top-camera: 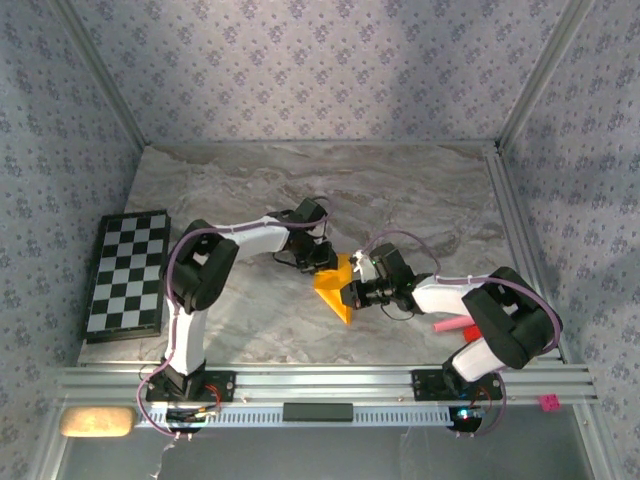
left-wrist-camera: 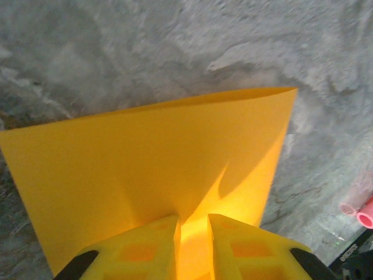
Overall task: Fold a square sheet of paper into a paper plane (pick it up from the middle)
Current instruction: Third fold the triangle at the center of the table.
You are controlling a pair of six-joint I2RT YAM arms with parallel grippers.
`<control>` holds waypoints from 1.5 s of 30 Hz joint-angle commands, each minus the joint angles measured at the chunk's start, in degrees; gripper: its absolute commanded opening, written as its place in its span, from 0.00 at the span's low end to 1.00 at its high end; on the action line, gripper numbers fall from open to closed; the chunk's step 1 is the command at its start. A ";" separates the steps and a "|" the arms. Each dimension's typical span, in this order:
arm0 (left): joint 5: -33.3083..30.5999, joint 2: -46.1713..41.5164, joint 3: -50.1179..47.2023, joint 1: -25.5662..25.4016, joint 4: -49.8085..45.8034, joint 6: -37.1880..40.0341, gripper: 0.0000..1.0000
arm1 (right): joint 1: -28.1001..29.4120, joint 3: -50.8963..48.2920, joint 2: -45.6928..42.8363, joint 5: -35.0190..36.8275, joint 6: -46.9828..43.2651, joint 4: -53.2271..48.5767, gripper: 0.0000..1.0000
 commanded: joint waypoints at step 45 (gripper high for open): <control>-3.02 3.53 1.15 0.16 -5.51 1.91 0.18 | -1.32 1.49 2.08 1.42 0.46 -1.06 0.06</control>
